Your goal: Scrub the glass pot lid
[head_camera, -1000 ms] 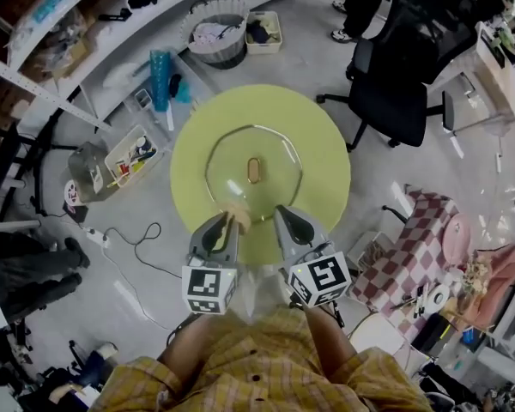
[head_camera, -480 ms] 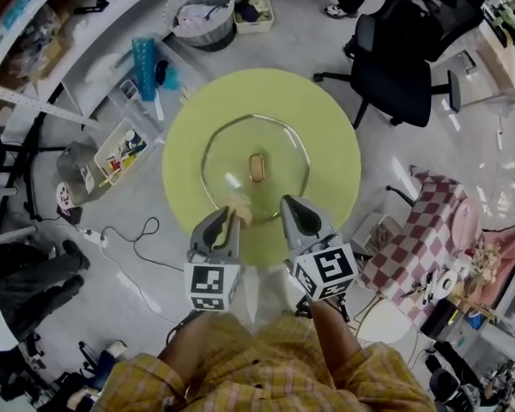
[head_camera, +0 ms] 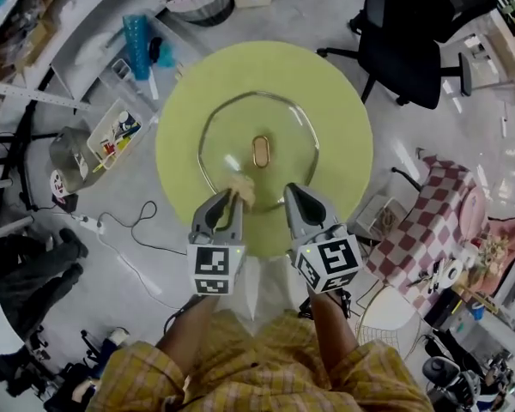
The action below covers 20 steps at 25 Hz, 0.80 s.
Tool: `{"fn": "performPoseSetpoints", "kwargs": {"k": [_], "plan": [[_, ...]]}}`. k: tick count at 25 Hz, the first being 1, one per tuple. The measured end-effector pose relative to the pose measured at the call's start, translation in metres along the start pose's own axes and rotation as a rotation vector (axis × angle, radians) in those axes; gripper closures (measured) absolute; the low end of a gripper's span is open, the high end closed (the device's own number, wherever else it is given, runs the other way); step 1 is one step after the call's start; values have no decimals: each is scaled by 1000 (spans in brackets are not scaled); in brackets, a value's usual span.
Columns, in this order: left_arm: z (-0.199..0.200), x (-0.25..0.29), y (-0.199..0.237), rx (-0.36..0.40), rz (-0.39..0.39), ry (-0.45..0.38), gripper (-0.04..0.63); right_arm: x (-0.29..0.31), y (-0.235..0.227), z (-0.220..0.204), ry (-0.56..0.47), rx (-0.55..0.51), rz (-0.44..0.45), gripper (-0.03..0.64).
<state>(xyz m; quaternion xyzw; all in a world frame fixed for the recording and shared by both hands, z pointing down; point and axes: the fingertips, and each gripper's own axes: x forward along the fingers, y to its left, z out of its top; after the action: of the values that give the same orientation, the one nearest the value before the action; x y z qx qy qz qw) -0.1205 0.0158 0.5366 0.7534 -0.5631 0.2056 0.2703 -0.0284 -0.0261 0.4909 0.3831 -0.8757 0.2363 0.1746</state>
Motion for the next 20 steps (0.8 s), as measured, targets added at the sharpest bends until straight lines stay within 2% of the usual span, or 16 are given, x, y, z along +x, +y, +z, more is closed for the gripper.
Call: {"fn": "performPoseSetpoints", "kwargs": {"k": [10,13,17,20], "plan": [[-35,35,7,8,5,115,558,3,-10,-14,8,22,-43,618],[-43,46,13,32,28,145,558,2,-10,-14,7,22,-42,618],[-58,63,26,27,64,190,558,-2,-11,-16,5,17,-40,618],[-62,73,32,32,63,207,558,-3,-9,-18,7,15,-40,618]]}}
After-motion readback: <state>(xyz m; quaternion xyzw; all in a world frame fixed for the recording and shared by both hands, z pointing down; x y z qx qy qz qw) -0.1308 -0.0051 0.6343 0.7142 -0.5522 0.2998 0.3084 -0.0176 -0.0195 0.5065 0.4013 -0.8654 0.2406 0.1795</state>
